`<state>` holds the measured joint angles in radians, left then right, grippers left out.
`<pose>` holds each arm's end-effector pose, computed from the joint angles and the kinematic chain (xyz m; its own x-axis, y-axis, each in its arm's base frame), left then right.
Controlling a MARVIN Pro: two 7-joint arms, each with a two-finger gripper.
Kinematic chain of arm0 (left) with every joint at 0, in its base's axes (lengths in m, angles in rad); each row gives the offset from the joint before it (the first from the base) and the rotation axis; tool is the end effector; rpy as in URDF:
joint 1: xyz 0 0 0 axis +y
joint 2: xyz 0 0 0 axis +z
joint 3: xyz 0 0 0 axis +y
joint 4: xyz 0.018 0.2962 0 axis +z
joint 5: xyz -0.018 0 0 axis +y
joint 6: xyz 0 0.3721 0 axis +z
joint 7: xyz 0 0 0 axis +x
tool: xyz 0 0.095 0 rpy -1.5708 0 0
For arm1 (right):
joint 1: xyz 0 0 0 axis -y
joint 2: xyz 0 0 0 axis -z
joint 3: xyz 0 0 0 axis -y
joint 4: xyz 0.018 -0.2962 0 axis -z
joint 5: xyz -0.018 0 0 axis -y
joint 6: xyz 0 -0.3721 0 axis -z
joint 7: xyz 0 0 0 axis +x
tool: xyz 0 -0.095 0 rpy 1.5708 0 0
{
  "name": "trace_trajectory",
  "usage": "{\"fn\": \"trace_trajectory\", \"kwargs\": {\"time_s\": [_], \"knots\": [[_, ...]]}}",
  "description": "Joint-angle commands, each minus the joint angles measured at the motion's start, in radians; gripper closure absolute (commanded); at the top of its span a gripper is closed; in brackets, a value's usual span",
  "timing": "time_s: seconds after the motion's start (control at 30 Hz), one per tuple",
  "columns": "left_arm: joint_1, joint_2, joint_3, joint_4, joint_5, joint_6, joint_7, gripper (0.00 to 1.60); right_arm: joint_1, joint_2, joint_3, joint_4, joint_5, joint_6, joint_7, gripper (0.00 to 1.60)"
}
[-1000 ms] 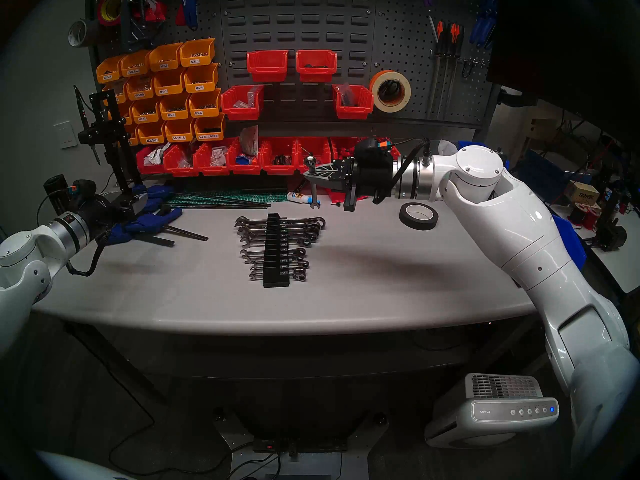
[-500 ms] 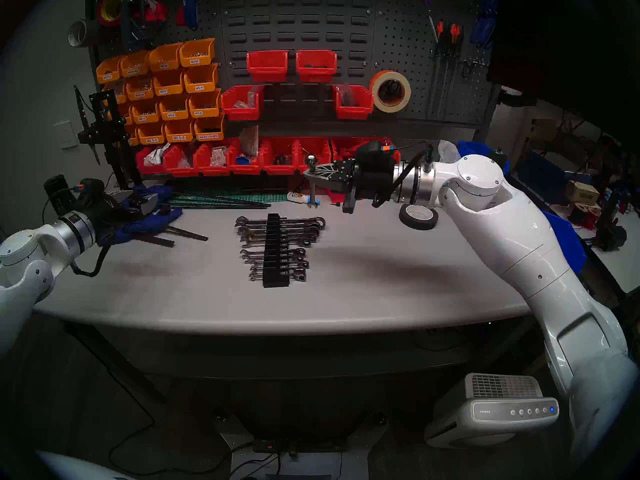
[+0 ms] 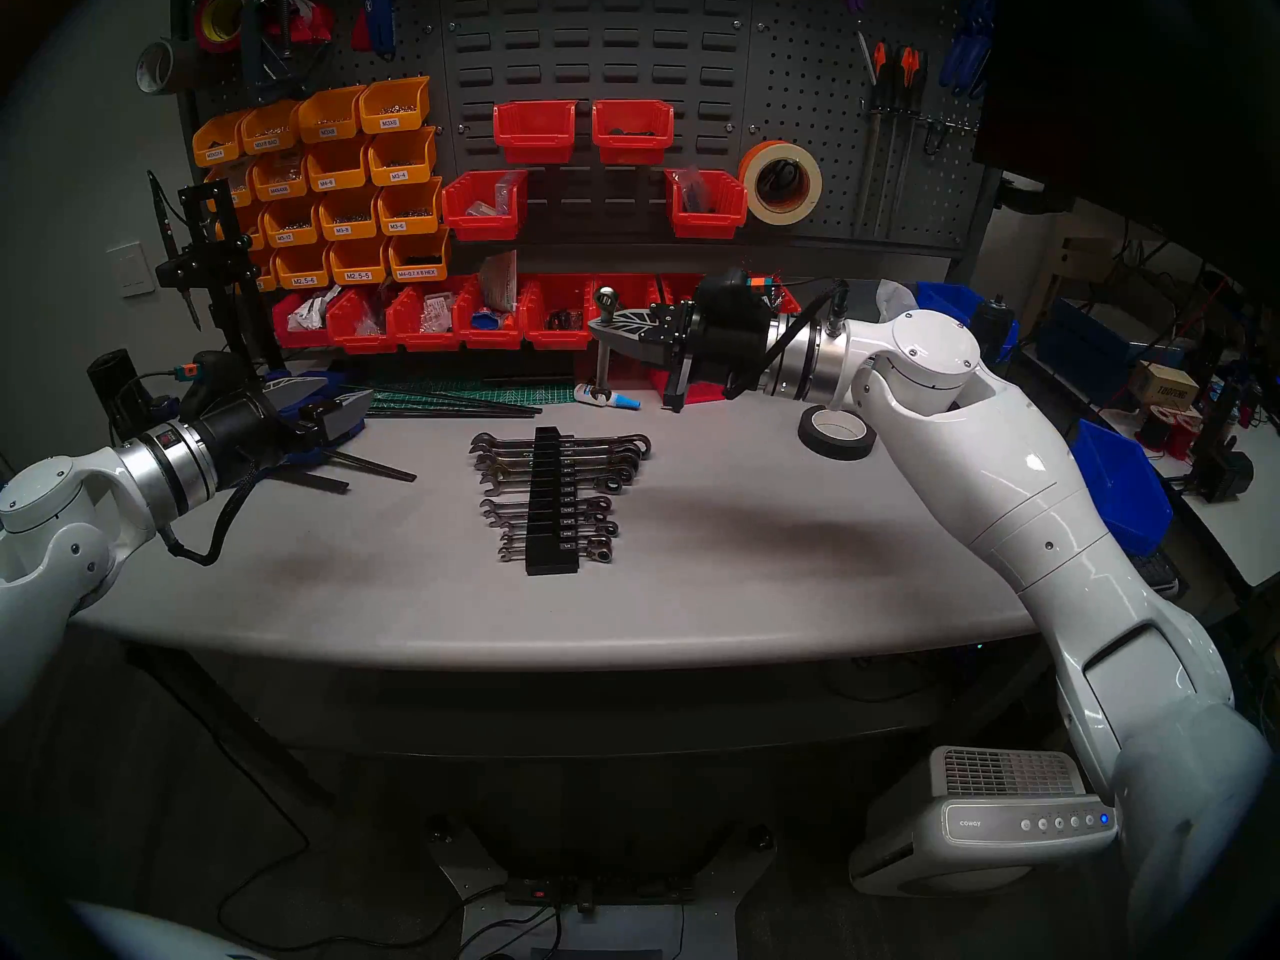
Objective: Put the wrenches on the table into the correct slot in the case
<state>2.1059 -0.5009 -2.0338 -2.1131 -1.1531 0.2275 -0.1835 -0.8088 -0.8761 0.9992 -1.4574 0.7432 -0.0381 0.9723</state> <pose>0.3907 0.1370 -0.1012 0.1152 -0.0187 0.9932 -0.4419 -0.8964 0.0343 0.5394 0.0242 -0.0673 -0.3382 0.0527 0.9396 0.9077 -0.2453 0.3405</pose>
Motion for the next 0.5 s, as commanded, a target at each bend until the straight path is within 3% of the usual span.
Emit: {"fn": "trace_trajectory", "kwargs": {"time_s": [0.0,0.17,0.47], "knots": [[0.030,-0.007,-0.093,-0.038,-0.039,0.041,-0.125,0.00,0.061,-0.064,0.008,0.003,0.038,0.001,0.026,1.60],[0.041,-0.019,-0.134,-0.062,-0.036,0.064,-0.178,0.00,0.074,-0.078,0.005,0.023,0.033,0.001,0.035,1.60],[0.048,-0.034,-0.165,-0.076,0.011,0.083,-0.172,0.00,0.059,-0.059,0.019,0.016,0.036,0.000,0.050,1.60]]}}
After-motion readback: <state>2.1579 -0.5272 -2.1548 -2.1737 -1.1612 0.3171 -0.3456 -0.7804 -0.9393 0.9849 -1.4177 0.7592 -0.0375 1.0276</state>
